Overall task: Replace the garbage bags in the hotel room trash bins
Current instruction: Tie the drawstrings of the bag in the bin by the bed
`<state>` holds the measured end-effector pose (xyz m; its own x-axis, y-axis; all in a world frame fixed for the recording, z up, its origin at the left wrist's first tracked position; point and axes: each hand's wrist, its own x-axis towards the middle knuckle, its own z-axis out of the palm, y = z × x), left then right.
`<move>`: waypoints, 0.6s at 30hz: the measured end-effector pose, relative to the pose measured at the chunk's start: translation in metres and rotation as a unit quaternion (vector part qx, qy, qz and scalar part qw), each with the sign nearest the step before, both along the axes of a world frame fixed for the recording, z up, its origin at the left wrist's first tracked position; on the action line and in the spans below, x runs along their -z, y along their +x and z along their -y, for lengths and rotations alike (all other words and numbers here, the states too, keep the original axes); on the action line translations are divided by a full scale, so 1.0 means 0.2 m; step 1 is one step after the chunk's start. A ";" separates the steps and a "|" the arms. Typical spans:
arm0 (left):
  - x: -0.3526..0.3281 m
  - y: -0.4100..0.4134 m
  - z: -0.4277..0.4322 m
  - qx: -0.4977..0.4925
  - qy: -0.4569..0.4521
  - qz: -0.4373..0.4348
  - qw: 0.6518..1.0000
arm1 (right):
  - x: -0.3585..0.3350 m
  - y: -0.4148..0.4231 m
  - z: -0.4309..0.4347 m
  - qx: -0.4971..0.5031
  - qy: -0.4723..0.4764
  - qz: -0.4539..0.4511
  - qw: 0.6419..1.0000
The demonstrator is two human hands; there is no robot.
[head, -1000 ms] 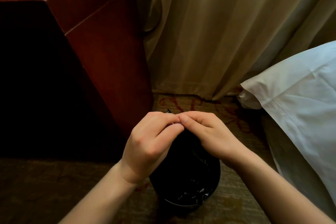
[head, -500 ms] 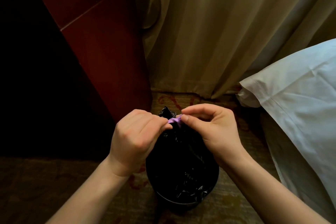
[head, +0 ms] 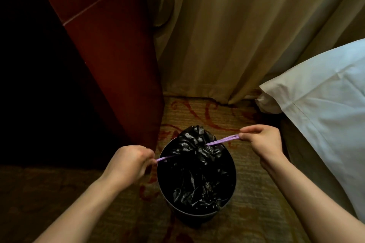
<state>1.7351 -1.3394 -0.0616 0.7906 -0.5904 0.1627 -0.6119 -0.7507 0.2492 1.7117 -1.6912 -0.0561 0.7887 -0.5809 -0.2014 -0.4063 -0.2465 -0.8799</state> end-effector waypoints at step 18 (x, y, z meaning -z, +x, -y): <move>-0.02 -0.07 0.26 -0.104 -0.101 -0.159 0.977 | 0.03 -0.02 -0.28 -0.409 -0.221 0.060 0.883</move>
<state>1.7210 -1.3921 -0.0580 0.9199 -0.3920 -0.0142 -0.3181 -0.7666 0.5578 1.7078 -1.6356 -0.0628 0.9813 0.1917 0.0163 0.1563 -0.7453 -0.6482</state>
